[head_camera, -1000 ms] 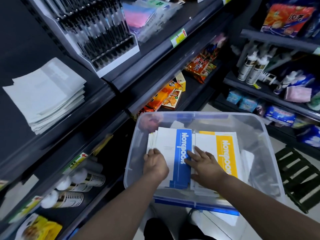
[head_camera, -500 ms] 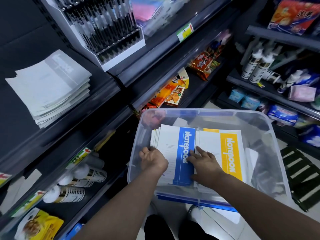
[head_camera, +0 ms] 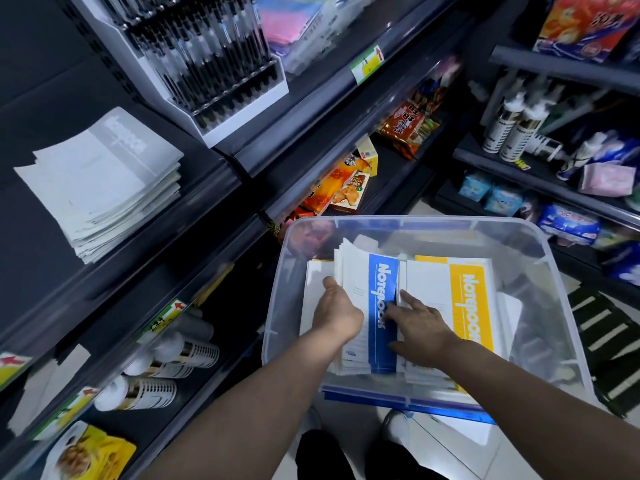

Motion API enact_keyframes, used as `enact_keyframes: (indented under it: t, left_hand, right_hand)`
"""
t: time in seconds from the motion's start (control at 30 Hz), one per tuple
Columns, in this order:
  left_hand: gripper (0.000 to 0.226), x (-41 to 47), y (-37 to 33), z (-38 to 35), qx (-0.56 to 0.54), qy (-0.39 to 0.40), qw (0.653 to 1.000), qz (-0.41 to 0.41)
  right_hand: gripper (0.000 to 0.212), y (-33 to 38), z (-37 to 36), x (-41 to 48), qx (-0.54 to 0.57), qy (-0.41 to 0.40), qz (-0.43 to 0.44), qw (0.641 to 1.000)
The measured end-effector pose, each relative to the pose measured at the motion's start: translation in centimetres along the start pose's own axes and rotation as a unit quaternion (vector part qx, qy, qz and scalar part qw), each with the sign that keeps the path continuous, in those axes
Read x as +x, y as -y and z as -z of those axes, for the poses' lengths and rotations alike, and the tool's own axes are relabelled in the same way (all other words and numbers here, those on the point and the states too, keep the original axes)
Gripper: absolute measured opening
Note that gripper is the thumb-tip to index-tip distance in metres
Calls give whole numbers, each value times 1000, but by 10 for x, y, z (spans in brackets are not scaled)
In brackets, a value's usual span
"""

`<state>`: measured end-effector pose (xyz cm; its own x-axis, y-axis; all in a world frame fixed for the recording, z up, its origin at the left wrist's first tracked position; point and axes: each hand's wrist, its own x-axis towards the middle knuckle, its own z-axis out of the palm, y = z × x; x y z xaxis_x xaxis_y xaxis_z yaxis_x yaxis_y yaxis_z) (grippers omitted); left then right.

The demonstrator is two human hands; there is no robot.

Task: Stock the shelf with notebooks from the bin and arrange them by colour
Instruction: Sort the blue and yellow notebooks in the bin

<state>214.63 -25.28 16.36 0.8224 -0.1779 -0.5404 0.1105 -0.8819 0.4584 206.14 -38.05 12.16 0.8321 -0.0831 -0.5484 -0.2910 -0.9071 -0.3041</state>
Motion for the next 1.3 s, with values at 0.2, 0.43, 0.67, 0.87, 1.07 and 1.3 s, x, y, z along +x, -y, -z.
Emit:
enact_keyframes:
  t: [0.2,0.43,0.67,0.87,1.07,1.3]
  left_hand:
    - [46,-2,-2,26,-18,-40,998,-53]
    - [58,-6,-10,78,-312,-17,943,-112]
    - [46,-20,-16,106,-269,-46,952,-138]
    - [56,-37,3,121,-252,-164,943,-140]
    - [57,-58,32,173,-309,-243,909,-140]
    - [52,-89,104,272,-385,-369,839,-107]
  right_hand:
    - [60,7,15,-8,121,-112,-11,986]
    - [73,28,57,-14,434,-170,18,885]
    - [66,34,82,-10,462,-216,16,860]
    - [67,64,91,-10,483,-180,63,854]
    - [43,120,114,-4,438,-219,141,860]
    - [37,199,134,6,67,-339,251,904]
